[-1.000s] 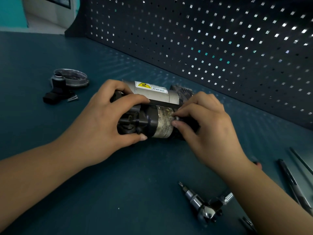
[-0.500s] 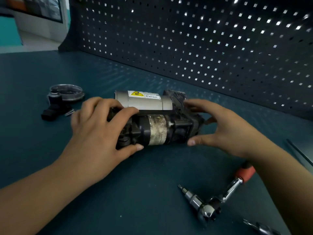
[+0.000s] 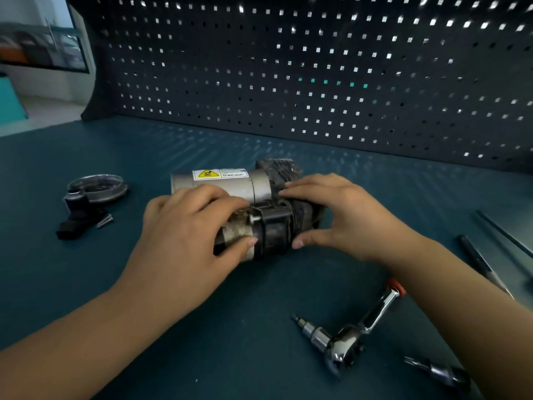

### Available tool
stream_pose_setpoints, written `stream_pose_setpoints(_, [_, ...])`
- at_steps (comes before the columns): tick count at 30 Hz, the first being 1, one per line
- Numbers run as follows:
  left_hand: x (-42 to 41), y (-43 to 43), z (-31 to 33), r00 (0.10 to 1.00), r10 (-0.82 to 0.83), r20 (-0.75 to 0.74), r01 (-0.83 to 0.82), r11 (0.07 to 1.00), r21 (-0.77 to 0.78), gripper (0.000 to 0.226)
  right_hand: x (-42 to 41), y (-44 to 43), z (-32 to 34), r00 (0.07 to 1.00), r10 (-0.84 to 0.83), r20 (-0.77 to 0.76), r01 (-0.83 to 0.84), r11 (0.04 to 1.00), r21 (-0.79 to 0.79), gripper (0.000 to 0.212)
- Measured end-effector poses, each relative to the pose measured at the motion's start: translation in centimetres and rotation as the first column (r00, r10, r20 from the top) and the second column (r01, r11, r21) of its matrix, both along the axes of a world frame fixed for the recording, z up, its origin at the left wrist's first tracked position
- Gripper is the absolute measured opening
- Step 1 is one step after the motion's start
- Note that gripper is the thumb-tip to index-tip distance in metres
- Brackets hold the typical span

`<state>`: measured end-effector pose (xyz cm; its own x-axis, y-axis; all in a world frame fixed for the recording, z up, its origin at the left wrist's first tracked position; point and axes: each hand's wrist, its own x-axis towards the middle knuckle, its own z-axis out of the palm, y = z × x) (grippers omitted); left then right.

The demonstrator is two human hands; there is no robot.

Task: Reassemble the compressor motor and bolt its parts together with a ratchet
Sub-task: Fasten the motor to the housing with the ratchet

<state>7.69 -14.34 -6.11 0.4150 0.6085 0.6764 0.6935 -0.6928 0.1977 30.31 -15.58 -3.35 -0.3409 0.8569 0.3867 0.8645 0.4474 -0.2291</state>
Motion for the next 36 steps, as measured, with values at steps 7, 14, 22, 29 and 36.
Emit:
stream_pose_setpoints(7, [0.6,0.3,1.0,0.997,-0.059,0.043,0.062,0.996,-0.070,0.020,0.0,0.2,-0.1,1.000,-0.007,0.007,0.007,1.000,-0.012,0.077])
stream_pose_setpoints(14, [1.4,0.4,1.2,0.996,-0.082,0.037,0.085,0.993,-0.078,0.015,0.3,0.3,-0.4,1.000,-0.020,0.011,0.021,0.999,-0.033,0.083])
stream_pose_setpoints(22, [1.8,0.8,1.3,0.989,-0.111,0.097,0.121,0.988,-0.099,0.016,0.2,0.1,-0.4,1.000,-0.028,-0.012,0.028,0.999,-0.029,0.080])
stream_pose_setpoints(29, [1.9,0.5,1.4,0.987,-0.086,0.133,0.102,0.988,-0.115,0.014,0.3,0.2,-0.6,0.999,-0.025,-0.038,0.024,0.999,-0.028,0.078])
stream_pose_setpoints(36, [1.9,0.4,2.0,0.998,-0.033,0.055,0.042,0.983,-0.181,0.009,0.6,0.3,-0.9,0.999,-0.022,-0.033,0.021,0.999,-0.029,0.081])
